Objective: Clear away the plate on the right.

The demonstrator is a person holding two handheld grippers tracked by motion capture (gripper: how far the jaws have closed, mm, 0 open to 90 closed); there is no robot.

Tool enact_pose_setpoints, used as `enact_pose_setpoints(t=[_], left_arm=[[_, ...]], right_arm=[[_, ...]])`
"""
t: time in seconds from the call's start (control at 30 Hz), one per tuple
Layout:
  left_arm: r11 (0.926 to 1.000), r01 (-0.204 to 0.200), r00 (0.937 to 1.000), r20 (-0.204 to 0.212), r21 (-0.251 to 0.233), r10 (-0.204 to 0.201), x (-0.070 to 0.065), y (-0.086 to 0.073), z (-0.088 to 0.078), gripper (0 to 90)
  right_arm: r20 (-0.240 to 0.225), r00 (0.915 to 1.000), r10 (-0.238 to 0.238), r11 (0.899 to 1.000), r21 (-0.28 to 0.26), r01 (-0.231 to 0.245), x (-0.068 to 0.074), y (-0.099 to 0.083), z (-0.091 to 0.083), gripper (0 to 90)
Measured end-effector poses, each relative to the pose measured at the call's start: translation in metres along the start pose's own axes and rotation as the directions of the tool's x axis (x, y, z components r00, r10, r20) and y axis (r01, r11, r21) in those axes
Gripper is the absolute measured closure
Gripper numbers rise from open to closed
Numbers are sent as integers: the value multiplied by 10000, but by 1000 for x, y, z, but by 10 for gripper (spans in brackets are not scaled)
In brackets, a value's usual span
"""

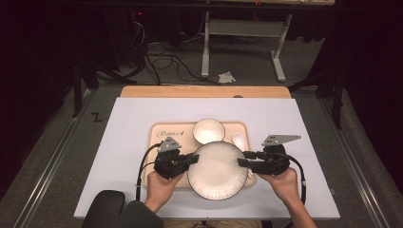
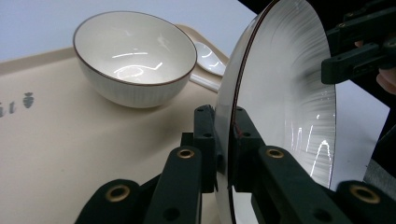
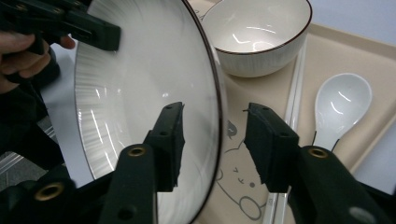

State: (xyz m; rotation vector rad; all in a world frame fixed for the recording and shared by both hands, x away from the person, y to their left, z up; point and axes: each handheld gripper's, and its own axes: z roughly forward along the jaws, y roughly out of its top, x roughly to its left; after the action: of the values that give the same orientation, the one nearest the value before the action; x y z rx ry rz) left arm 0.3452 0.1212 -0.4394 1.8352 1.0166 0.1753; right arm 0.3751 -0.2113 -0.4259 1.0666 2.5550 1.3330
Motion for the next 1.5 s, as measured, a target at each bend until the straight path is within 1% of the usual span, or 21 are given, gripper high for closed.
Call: enact_pose_setpoints(t=[0.1, 0.2, 0.3, 0.37, 0.47, 0.5, 0.63, 0.67, 0.7, 0.73, 0.77, 0.8, 0.87, 0.9, 0.93, 1.03, 1.17, 1.37, 1.43, 1.47, 1.5], left_arm=[[10000, 31, 9999, -102, -70, -32, 2, 1, -5, 840], [9997, 141, 9996, -261, -200, -146, 6, 2, -14, 840], [9995, 205, 9992, -324, -257, -213, 8, 2, -18, 840], [9992, 250, 9989, -386, -318, -262, 9, 2, -21, 840], [9985, 366, 9979, -518, -401, -387, 12, 1, -26, 840], [9985, 366, 9979, -518, -401, -387, 12, 1, -26, 839], [9974, 580, 9965, -576, -427, -604, 15, -1, -31, 839], [9967, 680, 9956, -621, -443, -707, 16, -2, -33, 840], [9967, 680, 9956, -621, -443, -707, 16, -2, -33, 839], [9966, 704, 9946, -735, -435, -735, 18, -3, -35, 839], [9966, 704, 9946, -735, -435, -735, 18, -3, -35, 839], [9957, 791, 9929, -850, -486, -831, 20, -4, -38, 839], [9950, 852, 9920, -893, -525, -896, 22, -4, -39, 839], [9944, 908, 9910, -934, -542, -956, 23, -5, -41, 839], [9926, 1037, 9889, -1000, -638, -1098, 26, -6, -44, 839], [9892, 1242, 9853, -1084, -780, -1323, 30, -8, -48, 839], [9854, 1464, 9791, -1291, -864, -1568, 36, -11, -52, 838], [9797, 1731, 9692, -1595, -1011, -1877, 45, -15, -56, 837], [9778, 1817, 9656, -1695, -1044, -1975, 48, -17, -57, 835], [9765, 1871, 9620, -1815, -1065, -2041, 50, -19, -58, 834], [9765, 1871, 9620, -1815, -1065, -2041, 50, -19, -58, 834]], right_arm=[[-20, 10000, 67, 9998, -162, -67, -2, 0, -2, 493], [-910, 9957, 177, 9981, -578, -230, -10, -3, -8, 472], [-800, 9965, 252, 9971, -692, -308, -13, -5, -11, 463], [-578, 9978, 310, 9968, -716, -352, -17, -7, -13, 447], [332, 9991, 281, 9977, -624, -260, -25, -13, -16, 421], [332, 9991, 281, 9977, -624, -260, -25, -13, -16, 421], [1043, 9932, 515, 9979, -443, -471, -41, -23, -16, 410], [1652, 9836, 722, 9967, -499, -648, -51, -26, -16, 411], [1652, 9836, 722, 9967, -499, -648, -51, -26, -16, 411], [2062, 9728, 1057, 9939, -532, -967, -62, -30, -16, 411], [2062, 9728, 1057, 9939, -532, -967, -62, -30, -16, 411], [2474, 9613, 1213, 9924, -510, -1121, -70, -33, -15, 411], [3023, 9479, 1000, 9950, -274, -962, -77, -35, -11, 411], [3023, 9479, 1000, 9950, -274, -962, -77, -35, -11, 411], [3402, 9352, 989, 9949, -166, -992, -80, -38, -9, 413], [3993, 9148, 617, 9978, -33, -658, -82, -38, -7, 411], [4174, 9071, 549, 9978, 106, -652, -87, -38, -2, 410], [4164, 9051, 860, 9957, -56, -921, -91, -38, -1, 411], [4340, 8986, 649, 9979, -263, -594, -89, -37, -3, 416], [4534, 8902, 441, 9986, -469, -256, -84, -34, -4, 417], [4534, 8902, 441, 9986, -469, -256, -84, -34, -4, 417]])
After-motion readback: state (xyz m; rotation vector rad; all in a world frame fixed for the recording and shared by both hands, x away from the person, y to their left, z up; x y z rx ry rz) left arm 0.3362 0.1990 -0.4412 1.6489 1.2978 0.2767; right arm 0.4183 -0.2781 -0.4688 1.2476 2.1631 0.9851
